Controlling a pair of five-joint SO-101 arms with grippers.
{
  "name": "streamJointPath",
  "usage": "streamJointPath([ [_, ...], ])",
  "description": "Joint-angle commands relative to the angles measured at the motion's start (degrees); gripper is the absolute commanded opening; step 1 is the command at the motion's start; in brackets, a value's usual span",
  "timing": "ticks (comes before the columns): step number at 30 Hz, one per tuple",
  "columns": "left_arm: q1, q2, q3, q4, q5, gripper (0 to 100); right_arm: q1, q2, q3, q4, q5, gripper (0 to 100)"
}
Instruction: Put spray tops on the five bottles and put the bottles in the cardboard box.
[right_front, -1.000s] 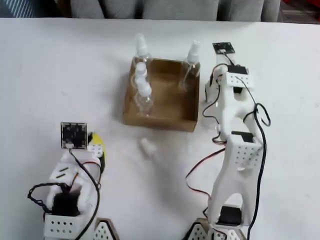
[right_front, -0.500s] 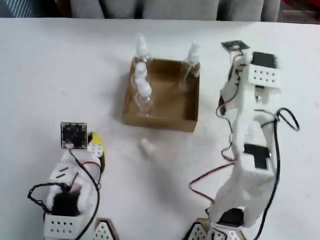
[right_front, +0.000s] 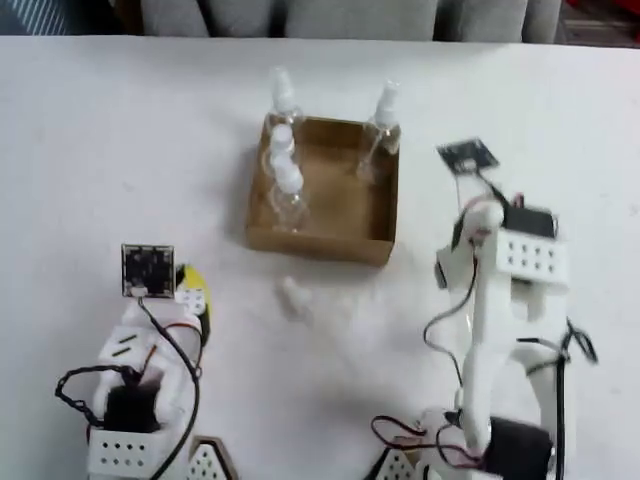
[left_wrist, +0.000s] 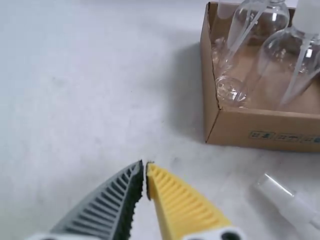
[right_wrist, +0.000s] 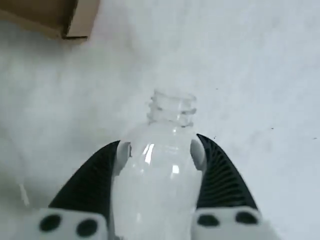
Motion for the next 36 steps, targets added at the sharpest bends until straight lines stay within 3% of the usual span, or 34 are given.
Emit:
streamJointPath([
  [1, -0.48, -0.57, -0.09, -2.02, -0.53, 3, 6.37, -7.43, 10.81, -9.54, 0.44, 2.1],
  [4, -0.48, -0.57, -0.09, -2.02, -0.53, 3, 15.25, -9.63, 16.0, -16.66, 3.34, 2.1],
  [10, -0.48, -0.57, -0.09, -2.02, -0.53, 3, 25.01, -9.63, 23.3, -25.8, 21.01, 5.6],
  [16, -0.48, -0.57, -0.09, -2.02, -0.53, 3, 26.86, -9.63, 25.93, -28.7, 21.8, 26.2],
  [21, -0.48, -0.57, -0.09, -1.93, -0.53, 3, 26.86, -10.15, 25.67, -28.97, 21.8, 28.2],
  [27, -0.48, -0.57, -0.09, -0.88, -0.53, 3, 30.55, -10.24, 22.42, -24.66, 23.82, 28.0],
  [32, -0.48, -0.57, -0.09, -0.88, -0.53, 3, 37.93, -10.24, 17.05, -12.97, 31.82, 28.0],
  [36, -0.48, -0.57, -0.09, -0.88, -0.53, 3, 40.66, -10.33, 12.48, -4.79, 32.97, 27.9],
])
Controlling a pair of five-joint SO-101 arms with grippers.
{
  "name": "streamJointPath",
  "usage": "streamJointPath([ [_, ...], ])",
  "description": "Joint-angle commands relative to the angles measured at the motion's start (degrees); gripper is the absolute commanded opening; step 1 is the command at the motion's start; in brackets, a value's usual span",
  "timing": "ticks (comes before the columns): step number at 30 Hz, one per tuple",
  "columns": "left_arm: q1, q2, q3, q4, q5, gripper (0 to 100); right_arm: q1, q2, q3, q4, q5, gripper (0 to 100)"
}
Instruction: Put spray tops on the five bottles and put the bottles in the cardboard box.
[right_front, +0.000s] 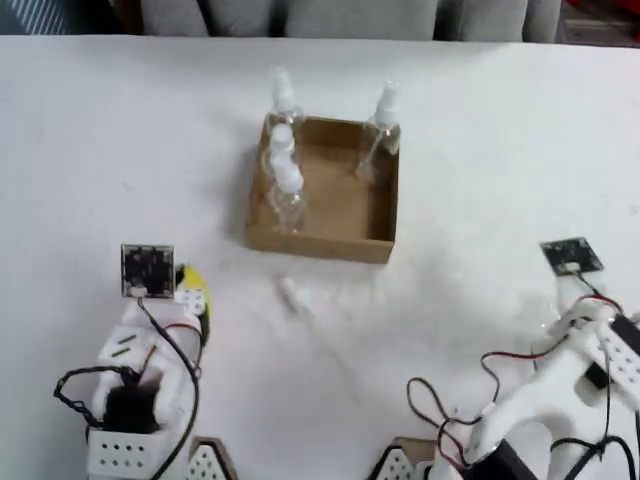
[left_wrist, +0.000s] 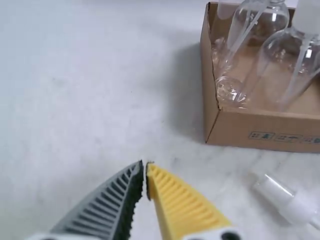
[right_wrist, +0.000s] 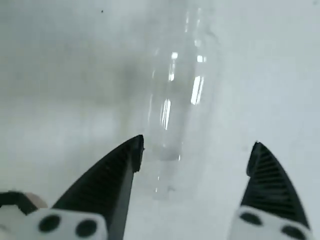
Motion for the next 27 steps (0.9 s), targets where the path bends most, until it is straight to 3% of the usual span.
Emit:
streamJointPath([
  [1, -0.48, -0.57, -0.09, -0.88, -0.53, 3, 2.07, -1.89, -6.59, 7.34, 1.23, 27.9],
  [9, -0.48, -0.57, -0.09, -0.88, -0.53, 3, 2.07, -8.48, -13.71, 22.99, -2.2, 27.9],
  [13, -0.48, -0.57, -0.09, -0.88, -0.53, 3, 1.63, -19.21, -9.67, 24.04, -2.2, 27.9],
  [19, -0.48, -0.57, -0.09, -0.88, -0.53, 3, -4.18, -25.27, -0.18, 14.55, -2.73, 27.9],
  [27, -0.48, -0.57, -0.09, -0.88, -0.53, 3, -5.93, -10.59, -2.11, 1.45, -6.42, 27.9],
])
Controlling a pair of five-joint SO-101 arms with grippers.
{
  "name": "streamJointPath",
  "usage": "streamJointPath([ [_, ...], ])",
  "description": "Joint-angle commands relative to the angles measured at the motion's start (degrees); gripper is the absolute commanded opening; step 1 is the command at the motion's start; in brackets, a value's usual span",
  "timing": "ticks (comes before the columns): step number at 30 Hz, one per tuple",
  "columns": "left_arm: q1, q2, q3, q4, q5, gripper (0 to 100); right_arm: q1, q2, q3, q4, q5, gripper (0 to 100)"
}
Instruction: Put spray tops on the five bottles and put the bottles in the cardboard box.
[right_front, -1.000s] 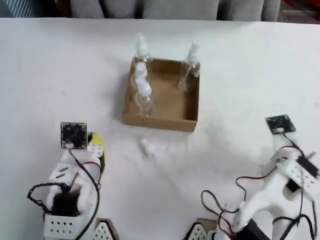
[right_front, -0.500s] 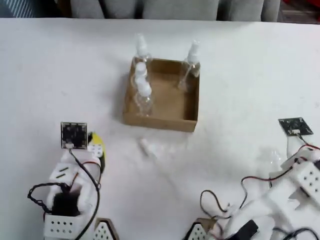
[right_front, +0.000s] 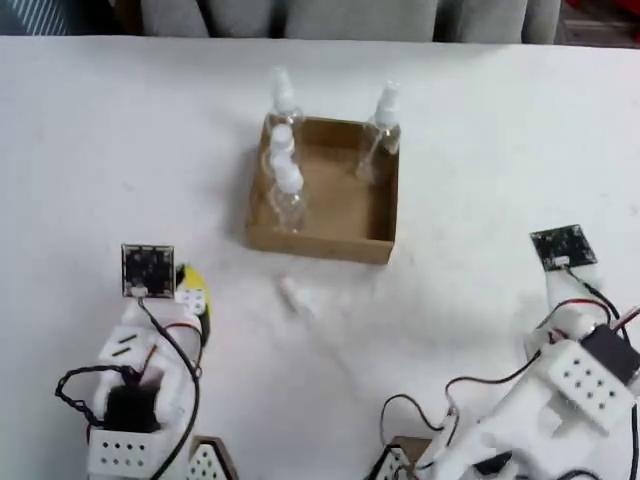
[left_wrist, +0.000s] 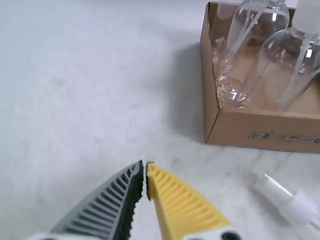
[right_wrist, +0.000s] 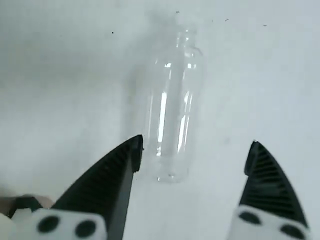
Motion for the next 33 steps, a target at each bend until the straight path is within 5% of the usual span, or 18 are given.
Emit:
streamJointPath([
  [1, -0.48, -0.57, -0.09, -0.88, -0.53, 3, -1.71, 8.31, -4.4, -5.41, -1.41, 27.9],
  [16, -0.48, -0.57, -0.09, -0.88, -0.53, 3, -4.97, 37.67, -18.81, -10.77, -5.54, 27.9],
  [33, -0.48, -0.57, -0.09, -1.14, -0.53, 3, -5.58, 39.87, -18.37, -10.68, -14.59, 22.8],
])
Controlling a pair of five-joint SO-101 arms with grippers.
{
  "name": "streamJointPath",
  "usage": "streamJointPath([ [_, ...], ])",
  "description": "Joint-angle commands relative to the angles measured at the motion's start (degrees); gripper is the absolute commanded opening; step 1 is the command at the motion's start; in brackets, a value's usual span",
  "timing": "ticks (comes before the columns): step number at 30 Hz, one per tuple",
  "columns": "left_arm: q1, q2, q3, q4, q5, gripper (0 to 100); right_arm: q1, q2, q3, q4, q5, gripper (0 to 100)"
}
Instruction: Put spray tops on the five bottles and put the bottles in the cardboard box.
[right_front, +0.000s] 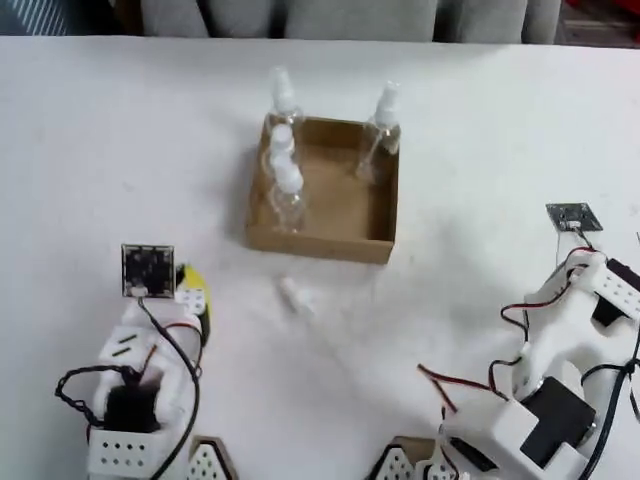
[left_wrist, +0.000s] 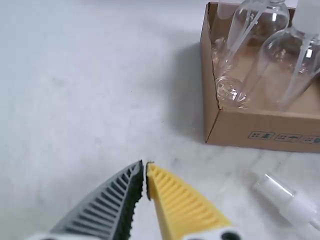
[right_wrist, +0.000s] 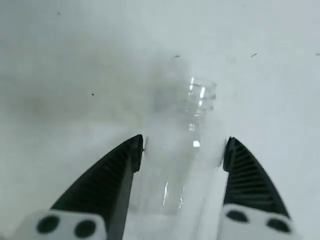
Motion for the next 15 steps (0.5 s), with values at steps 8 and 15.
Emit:
streamJointPath([
  [8, -0.48, -0.57, -0.09, -1.14, -0.53, 3, -0.31, -0.22, 0.97, -0.84, -3.16, 27.2],
  [15, -0.48, -0.57, -0.09, -0.97, -0.53, 3, -0.31, 1.19, 1.05, -3.03, -3.16, 26.6],
])
